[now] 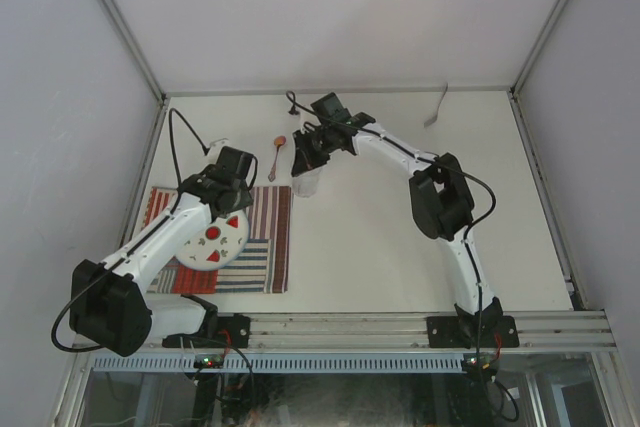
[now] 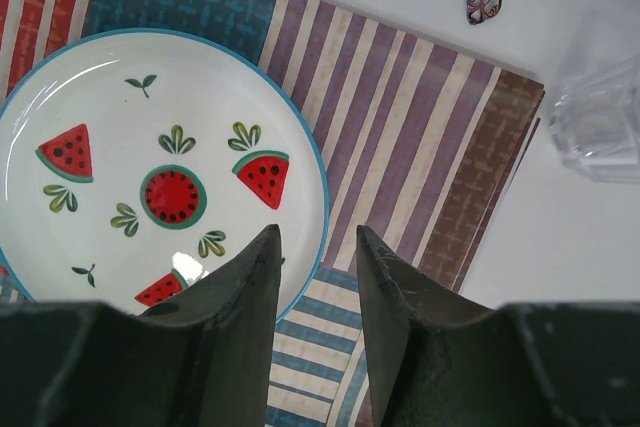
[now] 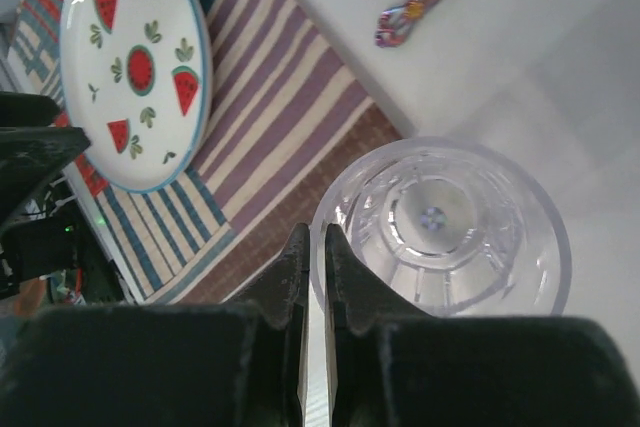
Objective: Set the dinner table for one person
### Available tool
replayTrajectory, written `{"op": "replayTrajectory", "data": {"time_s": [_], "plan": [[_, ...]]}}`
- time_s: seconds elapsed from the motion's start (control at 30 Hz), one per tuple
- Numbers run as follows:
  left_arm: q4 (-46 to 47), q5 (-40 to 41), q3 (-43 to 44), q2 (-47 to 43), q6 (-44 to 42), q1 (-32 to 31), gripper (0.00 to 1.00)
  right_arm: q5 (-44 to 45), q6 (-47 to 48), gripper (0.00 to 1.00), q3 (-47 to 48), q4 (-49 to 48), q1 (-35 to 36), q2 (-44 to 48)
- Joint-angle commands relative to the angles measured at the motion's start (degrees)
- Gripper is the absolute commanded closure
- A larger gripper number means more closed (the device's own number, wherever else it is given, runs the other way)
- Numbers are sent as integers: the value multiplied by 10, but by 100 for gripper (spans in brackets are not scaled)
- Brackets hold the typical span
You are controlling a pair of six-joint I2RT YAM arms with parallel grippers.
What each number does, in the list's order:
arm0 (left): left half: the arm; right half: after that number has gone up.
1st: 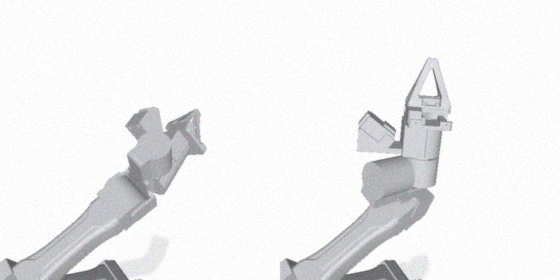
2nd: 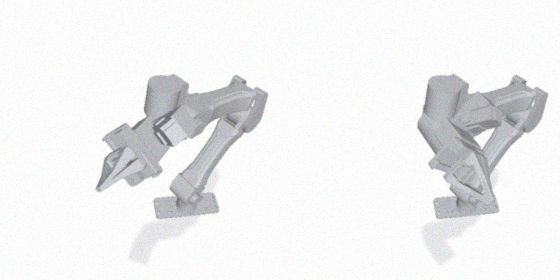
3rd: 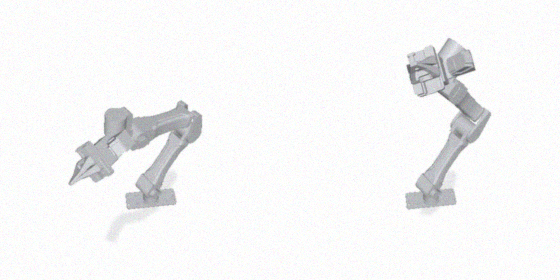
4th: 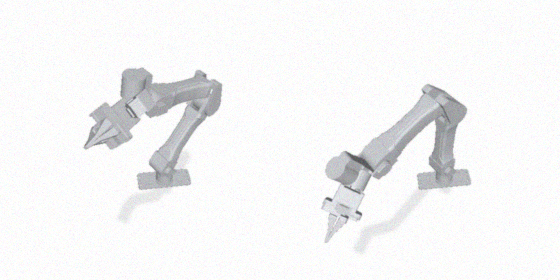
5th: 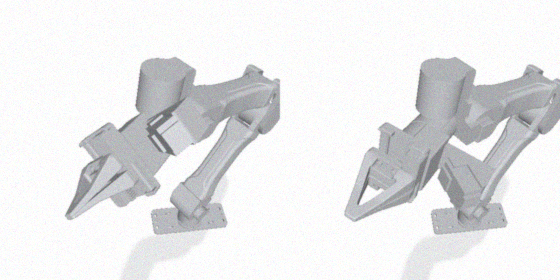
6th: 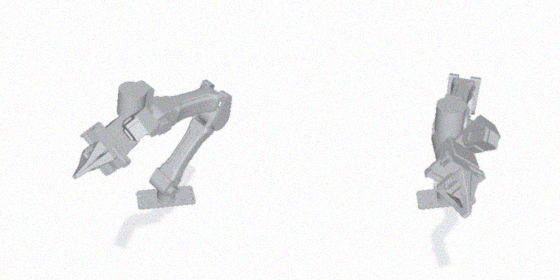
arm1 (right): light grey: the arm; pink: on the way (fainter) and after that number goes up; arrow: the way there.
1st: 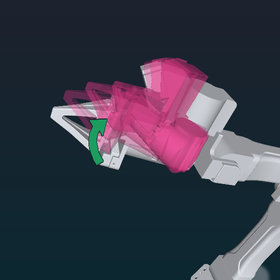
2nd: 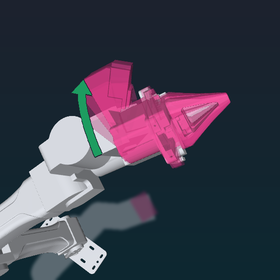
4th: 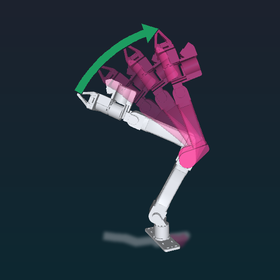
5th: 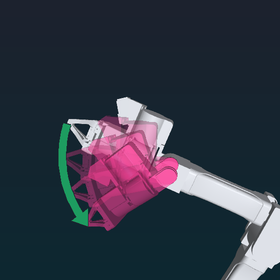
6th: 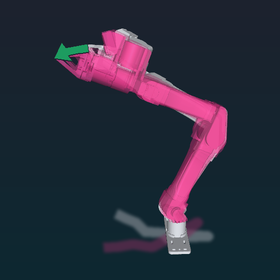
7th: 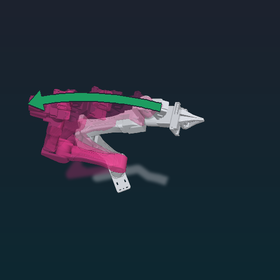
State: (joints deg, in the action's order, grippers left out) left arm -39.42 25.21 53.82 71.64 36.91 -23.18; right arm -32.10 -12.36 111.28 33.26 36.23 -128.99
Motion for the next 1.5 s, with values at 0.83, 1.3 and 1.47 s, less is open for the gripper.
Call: {"op": "replayTrajectory", "data": {"time_s": [0.83,1.3,1.47], "plan": [[20,-1,-23,-37,8,4,60,-50,-48,100,44,-8,77,-35],[23,-8,-98,-111,13,3,59,-23,-51,100,24,-25,125,-44],[24,-9,-109,-120,13,3,59,-8,-47,89,-4,-31,126,-19]]}}
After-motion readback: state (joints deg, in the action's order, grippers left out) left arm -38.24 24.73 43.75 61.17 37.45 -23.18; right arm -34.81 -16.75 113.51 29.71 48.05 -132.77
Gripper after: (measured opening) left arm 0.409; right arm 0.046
